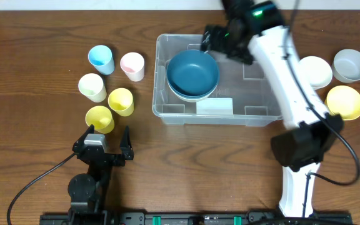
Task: Pack container
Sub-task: 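Carry the teal bowl left and lower it onto the stacked bowls, then move the right gripper right and grasp the yellow bowl's rim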
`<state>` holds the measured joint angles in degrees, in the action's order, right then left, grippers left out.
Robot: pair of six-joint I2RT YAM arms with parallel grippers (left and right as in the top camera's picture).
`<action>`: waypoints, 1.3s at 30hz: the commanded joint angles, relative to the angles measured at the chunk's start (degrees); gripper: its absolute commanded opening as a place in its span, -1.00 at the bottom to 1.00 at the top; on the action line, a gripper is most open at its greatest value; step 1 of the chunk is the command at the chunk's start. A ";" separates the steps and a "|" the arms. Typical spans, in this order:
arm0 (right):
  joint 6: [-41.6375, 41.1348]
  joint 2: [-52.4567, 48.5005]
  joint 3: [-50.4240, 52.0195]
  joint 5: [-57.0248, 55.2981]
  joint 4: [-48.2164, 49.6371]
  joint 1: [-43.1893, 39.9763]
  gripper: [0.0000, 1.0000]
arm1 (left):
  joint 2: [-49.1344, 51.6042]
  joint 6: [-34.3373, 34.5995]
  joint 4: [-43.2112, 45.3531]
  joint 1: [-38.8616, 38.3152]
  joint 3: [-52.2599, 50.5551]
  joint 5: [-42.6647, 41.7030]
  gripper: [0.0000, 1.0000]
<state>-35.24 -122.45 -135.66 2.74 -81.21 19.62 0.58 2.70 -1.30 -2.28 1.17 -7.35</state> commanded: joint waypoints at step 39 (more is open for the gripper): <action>39.06 7.32 51.84 -2.71 24.37 -45.81 0.98 | -0.35 -0.94 -1.99 0.28 -0.94 -1.03 0.96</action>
<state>-1.19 -114.87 -86.28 -1.15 -58.13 -26.17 0.58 2.70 -1.30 -2.28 1.17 -7.35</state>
